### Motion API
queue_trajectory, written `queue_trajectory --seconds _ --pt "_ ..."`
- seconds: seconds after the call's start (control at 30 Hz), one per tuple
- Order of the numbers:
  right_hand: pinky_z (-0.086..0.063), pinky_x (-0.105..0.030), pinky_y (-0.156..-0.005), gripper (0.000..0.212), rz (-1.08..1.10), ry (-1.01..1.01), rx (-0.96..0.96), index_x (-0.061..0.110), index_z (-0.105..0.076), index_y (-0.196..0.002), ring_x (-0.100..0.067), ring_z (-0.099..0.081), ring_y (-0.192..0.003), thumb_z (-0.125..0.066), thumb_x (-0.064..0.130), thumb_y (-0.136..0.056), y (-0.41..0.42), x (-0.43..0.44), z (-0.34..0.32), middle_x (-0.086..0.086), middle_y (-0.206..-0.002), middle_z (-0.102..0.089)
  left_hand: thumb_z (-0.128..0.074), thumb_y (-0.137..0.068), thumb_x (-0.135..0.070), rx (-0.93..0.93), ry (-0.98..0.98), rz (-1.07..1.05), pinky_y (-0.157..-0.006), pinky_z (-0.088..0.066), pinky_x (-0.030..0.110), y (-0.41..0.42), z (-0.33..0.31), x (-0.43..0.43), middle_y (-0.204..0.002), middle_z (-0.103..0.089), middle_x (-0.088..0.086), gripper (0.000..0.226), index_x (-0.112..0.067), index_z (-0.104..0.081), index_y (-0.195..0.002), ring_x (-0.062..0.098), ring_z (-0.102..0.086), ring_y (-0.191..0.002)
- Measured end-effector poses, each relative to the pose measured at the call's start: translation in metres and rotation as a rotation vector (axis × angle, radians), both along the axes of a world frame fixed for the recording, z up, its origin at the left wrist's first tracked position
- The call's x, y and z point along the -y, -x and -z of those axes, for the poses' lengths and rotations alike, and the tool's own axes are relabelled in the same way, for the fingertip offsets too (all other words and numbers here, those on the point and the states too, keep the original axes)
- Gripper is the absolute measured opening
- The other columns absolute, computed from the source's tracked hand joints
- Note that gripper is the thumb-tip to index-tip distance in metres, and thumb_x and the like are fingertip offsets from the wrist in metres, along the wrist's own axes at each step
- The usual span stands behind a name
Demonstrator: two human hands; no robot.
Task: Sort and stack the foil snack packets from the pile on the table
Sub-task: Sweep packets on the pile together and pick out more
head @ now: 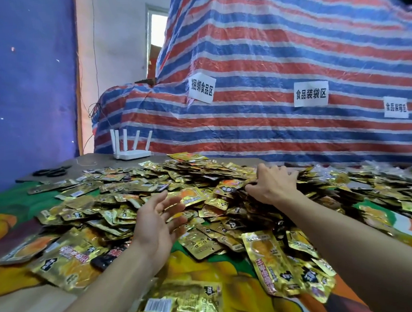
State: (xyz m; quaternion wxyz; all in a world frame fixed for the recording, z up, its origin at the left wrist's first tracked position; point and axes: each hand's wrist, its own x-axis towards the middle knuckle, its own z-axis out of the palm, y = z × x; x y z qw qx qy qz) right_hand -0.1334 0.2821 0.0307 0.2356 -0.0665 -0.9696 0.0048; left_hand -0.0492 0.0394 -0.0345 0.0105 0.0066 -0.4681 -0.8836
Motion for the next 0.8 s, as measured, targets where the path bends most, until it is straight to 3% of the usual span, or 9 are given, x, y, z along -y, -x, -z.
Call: queue_trajectory --seconds 0.1,0.23,0.33,0.43,0.53,0.67,0.8 --pt "-0.031 -0.061 -0.109 0.056 0.016 -0.01 0.006 0.019 -0.054 -0.128 -0.037 -0.047 -0.128 -0.057 0.053 -0.083 0.002 0.003 0.007 -0.014 -0.132 -0.058 -0.049 -0.099 -0.031 -0.019 0.067 -0.148 -0.063 -0.041 0.031 0.001 -0.002 0.002 -0.083 -0.063 0.004 0.029 -0.01 -0.068 -0.096 0.018 -0.055 -0.069" --pt "-0.022 -0.068 -0.113 0.06 0.062 -0.057 0.027 0.015 -0.055 -0.129 -0.04 -0.039 -0.135 -0.06 0.053 -0.083 -0.006 0.015 0.003 -0.021 -0.141 -0.048 -0.05 -0.097 -0.014 -0.12 0.34 -0.506 -0.064 -0.039 0.032 0.002 -0.008 0.011 -0.085 -0.062 0.005 0.015 -0.011 -0.065 -0.093 0.017 -0.052 -0.068" --pt "-0.028 -0.06 -0.112 0.063 -0.027 -0.06 -0.118 0.013 -0.054 -0.132 -0.038 -0.043 -0.131 -0.06 0.055 -0.086 -0.018 0.034 0.006 -0.02 -0.138 -0.051 -0.051 -0.093 -0.006 -0.197 0.626 -0.763 -0.06 -0.035 0.027 0.004 -0.011 0.022 -0.09 -0.063 -0.001 0.016 -0.018 -0.062 -0.093 0.015 -0.054 -0.075" --pt "-0.04 -0.043 -0.103 0.051 -0.296 0.02 -0.236 0.015 -0.055 -0.133 -0.029 -0.049 -0.12 -0.057 0.04 -0.089 -0.026 0.064 0.02 -0.014 -0.129 -0.057 -0.056 -0.087 -0.002 -0.174 0.934 -0.893 -0.073 -0.043 0.032 0.008 -0.011 0.035 -0.098 -0.062 -0.003 0.021 -0.022 -0.061 -0.092 0.019 -0.057 -0.088" --pt "-0.039 -0.039 -0.102 0.047 -0.531 0.087 -0.108 0.022 -0.054 -0.137 -0.024 -0.048 -0.122 -0.059 0.03 -0.091 -0.025 0.098 0.043 -0.008 -0.133 -0.057 -0.06 -0.085 -0.008 -0.074 1.296 -0.716 -0.097 -0.045 0.044 0.015 -0.012 0.048 -0.115 -0.06 0.0 0.021 -0.026 -0.063 -0.096 0.024 -0.056 -0.106" --pt "-0.035 -0.048 -0.115 0.061 -0.582 0.09 0.137 0.026 -0.045 -0.147 -0.027 -0.037 -0.14 -0.063 0.023 -0.089 -0.003 0.13 0.068 -0.004 -0.154 -0.041 -0.061 -0.081 -0.015 -0.061 1.807 -0.426 -0.11 -0.029 0.048 0.024 -0.008 0.056 -0.131 -0.05 0.002 0.041 -0.028 -0.057 -0.119 0.024 -0.042 -0.126" --pt "-0.022 -0.061 -0.119 0.072 -0.532 0.159 0.326 0.025 -0.028 -0.157 -0.027 -0.018 -0.152 -0.058 0.026 -0.092 0.018 0.146 0.076 0.002 -0.168 -0.014 -0.063 -0.085 -0.025 -0.103 1.959 -0.39 -0.116 -0.023 0.048 0.036 0.01 0.064 -0.151 -0.039 -0.002 0.065 -0.03 -0.039 -0.145 0.022 -0.033 -0.14"
